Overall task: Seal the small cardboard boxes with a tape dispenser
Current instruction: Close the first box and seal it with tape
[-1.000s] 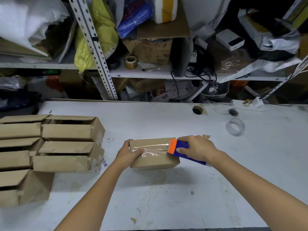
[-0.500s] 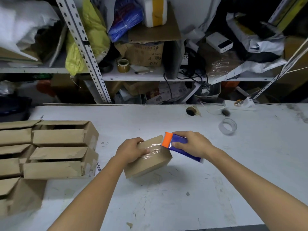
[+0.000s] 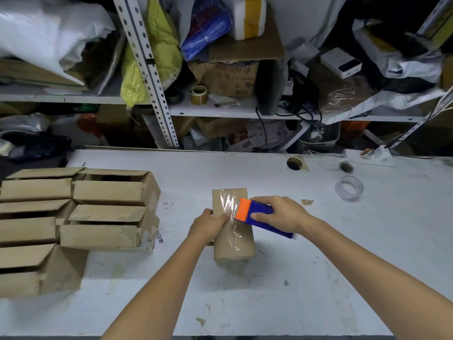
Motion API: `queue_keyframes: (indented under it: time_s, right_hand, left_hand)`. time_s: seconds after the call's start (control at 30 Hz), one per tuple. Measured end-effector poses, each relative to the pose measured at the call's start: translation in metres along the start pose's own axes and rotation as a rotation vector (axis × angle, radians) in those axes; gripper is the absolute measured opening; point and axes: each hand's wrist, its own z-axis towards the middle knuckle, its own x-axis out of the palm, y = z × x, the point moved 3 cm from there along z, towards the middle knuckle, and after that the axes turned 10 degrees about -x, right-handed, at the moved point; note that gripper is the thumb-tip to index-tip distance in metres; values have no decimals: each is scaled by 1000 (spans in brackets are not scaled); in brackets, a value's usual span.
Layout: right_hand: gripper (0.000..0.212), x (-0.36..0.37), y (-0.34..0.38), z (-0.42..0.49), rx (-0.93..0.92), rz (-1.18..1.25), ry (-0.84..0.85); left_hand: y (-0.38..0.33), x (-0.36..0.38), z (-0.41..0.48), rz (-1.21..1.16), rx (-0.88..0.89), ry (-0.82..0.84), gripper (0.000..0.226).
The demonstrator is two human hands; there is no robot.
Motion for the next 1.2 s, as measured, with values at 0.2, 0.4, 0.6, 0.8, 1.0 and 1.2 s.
queue_keyframes:
  time_s: [0.2, 0.4, 0.6, 0.8, 1.0, 1.2]
  right_hand:
    - [58, -15, -1, -8, -42, 13, -42]
    - [56, -46, 22, -12, -191, -37, -76]
    - [57, -79, 43, -9, -255, -52, -106]
    - [56, -90, 51, -6, -304, -33, -95]
    - [59, -76, 52, 11, -262, -50, -5]
    - [47, -88, -8, 16, -95, -105, 79]
  left_hand:
    - [-5, -14, 0, -80, -29, -13, 63]
    - [-61, -36, -34, -251, 318, 177, 53]
    - [-95, -50, -58, -265, 327, 393, 41]
    - [-95, -62, -53, -419, 235, 438, 29]
    - [-98, -58, -42, -168, 316, 127, 12]
    - [-54, -96, 0, -398, 158, -72, 8]
